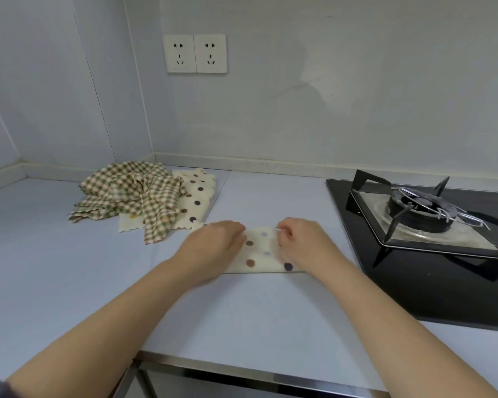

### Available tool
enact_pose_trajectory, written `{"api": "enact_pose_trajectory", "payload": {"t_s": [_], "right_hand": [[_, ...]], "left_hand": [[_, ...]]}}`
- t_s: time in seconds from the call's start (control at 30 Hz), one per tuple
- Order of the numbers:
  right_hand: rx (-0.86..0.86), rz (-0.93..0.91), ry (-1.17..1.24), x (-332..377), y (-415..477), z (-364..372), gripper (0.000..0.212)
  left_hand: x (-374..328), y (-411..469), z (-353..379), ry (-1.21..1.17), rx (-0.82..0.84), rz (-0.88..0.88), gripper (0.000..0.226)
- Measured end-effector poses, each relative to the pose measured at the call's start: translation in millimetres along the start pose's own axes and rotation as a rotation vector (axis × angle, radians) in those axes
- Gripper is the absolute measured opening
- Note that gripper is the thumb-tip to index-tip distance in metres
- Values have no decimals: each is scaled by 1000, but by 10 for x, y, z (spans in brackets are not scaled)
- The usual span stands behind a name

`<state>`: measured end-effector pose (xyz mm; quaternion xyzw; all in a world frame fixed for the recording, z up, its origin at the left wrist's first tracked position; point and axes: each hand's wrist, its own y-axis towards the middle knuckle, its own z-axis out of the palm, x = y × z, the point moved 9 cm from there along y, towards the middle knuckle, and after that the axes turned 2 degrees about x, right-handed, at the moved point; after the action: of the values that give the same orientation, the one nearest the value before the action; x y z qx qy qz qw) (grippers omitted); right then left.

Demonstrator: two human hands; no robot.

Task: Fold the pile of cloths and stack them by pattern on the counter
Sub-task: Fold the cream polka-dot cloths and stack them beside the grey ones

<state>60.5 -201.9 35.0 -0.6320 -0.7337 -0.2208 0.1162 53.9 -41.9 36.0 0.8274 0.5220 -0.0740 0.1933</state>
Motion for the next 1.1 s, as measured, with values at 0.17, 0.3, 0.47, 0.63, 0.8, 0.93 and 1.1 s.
{"api": "enact_pose_trajectory", "payload": {"t_s": [0.17,0.3,0.47,0.63,0.8,0.93,1.1], "right_hand": [[383,41,-283,1,-161,513,60],[355,92,-306,-150,-70,447,54],[-97,7,-203,22,-52,-28,28],[-73,-64,-146,117,-28,5,36],[-122,-65,43,-16,13,-62,44],[-46,-24,78,-199,83,-25,57],[209,-64,-17,-216,21,147,64]], "left_hand": [[139,-61,467,217,319,-95,61],[224,-80,414,238,339,-197,60],[117,-50,-123,484,-95,-215,45],[50,-60,-480,225,-350,-56,22],[-95,-44,-183,-123,-36,194,20],[-120,-50,114,-165,170,224,19],[4,-53,-67,-392,7,57,13]]}}
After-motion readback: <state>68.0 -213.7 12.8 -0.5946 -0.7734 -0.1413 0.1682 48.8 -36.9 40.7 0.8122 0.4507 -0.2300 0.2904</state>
